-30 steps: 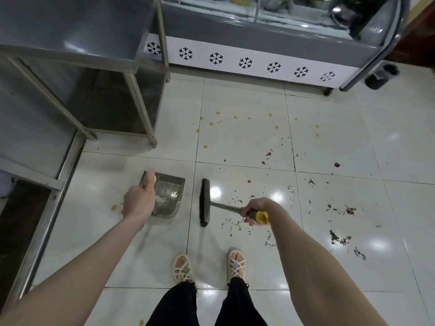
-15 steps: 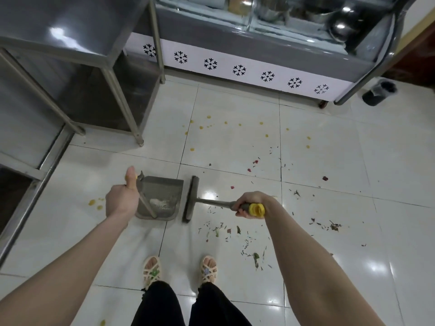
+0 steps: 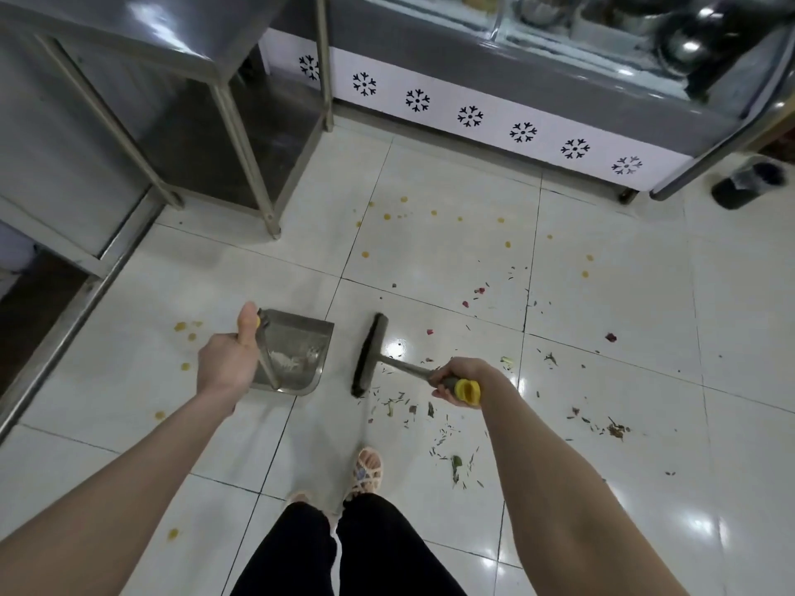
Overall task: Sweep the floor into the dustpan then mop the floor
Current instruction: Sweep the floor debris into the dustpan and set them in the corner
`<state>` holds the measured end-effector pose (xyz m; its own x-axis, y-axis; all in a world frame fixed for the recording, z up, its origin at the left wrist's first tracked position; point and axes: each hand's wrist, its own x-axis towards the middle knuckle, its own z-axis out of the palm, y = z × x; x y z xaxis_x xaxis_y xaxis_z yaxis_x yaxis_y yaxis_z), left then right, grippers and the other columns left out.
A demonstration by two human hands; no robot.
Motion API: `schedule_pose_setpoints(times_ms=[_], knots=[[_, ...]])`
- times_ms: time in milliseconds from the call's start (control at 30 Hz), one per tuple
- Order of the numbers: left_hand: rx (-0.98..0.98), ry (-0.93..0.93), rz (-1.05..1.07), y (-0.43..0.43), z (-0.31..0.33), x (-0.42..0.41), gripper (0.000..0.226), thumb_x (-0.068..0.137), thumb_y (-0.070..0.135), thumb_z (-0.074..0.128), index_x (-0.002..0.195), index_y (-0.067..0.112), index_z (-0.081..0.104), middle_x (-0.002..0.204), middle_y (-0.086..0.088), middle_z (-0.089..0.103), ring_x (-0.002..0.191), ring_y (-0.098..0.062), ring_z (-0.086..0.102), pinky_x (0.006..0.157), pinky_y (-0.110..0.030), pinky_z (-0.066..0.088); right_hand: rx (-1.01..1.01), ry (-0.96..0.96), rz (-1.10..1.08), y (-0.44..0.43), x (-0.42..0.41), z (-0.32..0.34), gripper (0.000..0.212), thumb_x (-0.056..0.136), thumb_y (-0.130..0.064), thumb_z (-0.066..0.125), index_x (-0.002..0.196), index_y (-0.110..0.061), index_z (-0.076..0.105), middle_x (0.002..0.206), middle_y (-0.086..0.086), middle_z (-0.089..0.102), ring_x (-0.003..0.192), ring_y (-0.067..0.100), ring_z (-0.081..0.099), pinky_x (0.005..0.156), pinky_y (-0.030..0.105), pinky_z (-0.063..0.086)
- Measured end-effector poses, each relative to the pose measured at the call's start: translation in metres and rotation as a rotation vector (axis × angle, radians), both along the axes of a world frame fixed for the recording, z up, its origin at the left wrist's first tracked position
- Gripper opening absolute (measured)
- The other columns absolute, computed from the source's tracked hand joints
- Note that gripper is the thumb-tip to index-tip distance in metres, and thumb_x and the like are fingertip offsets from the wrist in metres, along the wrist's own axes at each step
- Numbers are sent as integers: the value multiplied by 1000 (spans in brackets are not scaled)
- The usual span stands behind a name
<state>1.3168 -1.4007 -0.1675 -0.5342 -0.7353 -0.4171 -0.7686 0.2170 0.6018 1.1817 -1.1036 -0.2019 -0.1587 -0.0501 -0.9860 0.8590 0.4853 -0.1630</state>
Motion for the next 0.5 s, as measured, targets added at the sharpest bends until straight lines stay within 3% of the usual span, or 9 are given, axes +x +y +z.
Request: schedule_pose_setpoints(times_ms=[133,233,367,500], knots=[[10,-23,24,9,0,11,92,78,82,17,60,0,53,66,-21,61,62,-36,61,64,-46,53,25,123,-115,21,11,3,22,90,5,55,111,5,49,82,22,54,27,12,50,31,20,45],[26,-6,76,12,1,22,93,77,83,17,61,-1,55,72,-22,63,67,-38,62,67,-45,54,13,219,-174,24,22,8,22,86,8,56,108,8,51,82,21,54,30,13,53,32,20,46],[63,37,111,21,8,49,89,80,81,20,62,1,54,71,-21,61,61,-33,58,67,-43,52,-18,189,-134,38,51,14,23,86,5,59,108,6,52,79,18,53,35,13,54,33,19,45],[67,56,78,35,8,89,86,82,80,22,61,2,53,73,-22,60,70,-38,61,73,-47,53,-71,154,-94,41,94,17,17,88,4,58,104,5,51,78,17,53,33,12,54,32,19,45]])
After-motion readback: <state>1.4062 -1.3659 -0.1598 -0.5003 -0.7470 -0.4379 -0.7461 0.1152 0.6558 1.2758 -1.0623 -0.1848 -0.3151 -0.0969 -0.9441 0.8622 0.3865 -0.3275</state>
